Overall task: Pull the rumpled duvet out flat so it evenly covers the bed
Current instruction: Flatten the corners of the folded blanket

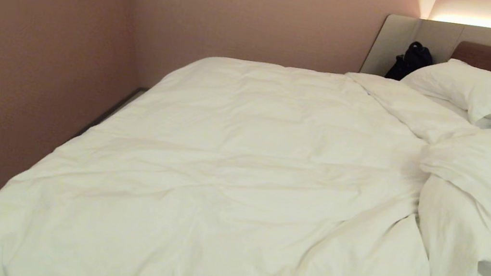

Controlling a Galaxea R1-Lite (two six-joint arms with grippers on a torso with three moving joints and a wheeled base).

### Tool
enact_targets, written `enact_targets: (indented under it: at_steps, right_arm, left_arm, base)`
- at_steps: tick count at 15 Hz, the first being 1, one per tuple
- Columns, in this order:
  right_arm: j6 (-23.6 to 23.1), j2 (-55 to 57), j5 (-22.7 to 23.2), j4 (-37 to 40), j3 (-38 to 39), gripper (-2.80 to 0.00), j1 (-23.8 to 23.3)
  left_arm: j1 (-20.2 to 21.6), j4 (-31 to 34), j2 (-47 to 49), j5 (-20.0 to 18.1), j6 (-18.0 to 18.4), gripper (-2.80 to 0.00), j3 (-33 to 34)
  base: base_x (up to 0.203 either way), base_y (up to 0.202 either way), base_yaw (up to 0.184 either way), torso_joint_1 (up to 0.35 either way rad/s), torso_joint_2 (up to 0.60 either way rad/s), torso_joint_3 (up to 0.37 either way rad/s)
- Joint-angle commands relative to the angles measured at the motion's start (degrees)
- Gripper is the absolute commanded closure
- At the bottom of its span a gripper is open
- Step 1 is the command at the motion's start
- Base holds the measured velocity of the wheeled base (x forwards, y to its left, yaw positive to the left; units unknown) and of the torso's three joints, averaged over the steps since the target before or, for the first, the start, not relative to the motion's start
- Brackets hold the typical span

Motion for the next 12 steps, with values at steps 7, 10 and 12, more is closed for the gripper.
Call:
enact_targets:
  at_steps: [7, 10, 12]
  right_arm:
    - [0.0, 0.07, 0.02, -0.01, 0.0, 0.0, 0.01]
    - [0.0, 0.07, 0.02, -0.01, 0.0, 0.0, 0.01]
    - [0.0, 0.07, 0.02, -0.01, 0.0, 0.0, 0.01]
  left_arm:
    - [0.08, 1.72, -0.89, 3.71, -0.15, -2.8, 0.95]
    - [0.08, 2.2, -1.23, 4.6, -1.37, -2.8, 0.69]
    - [0.1, 1.8, -6.46, 4.68, -3.33, -2.8, -0.44]
  base:
    - [0.0, 0.0, 0.0, 0.0, 0.0, 0.0]
    - [0.0, 0.0, 0.0, 0.0, 0.0, 0.0]
    - [0.0, 0.0, 0.0, 0.0, 0.0, 0.0]
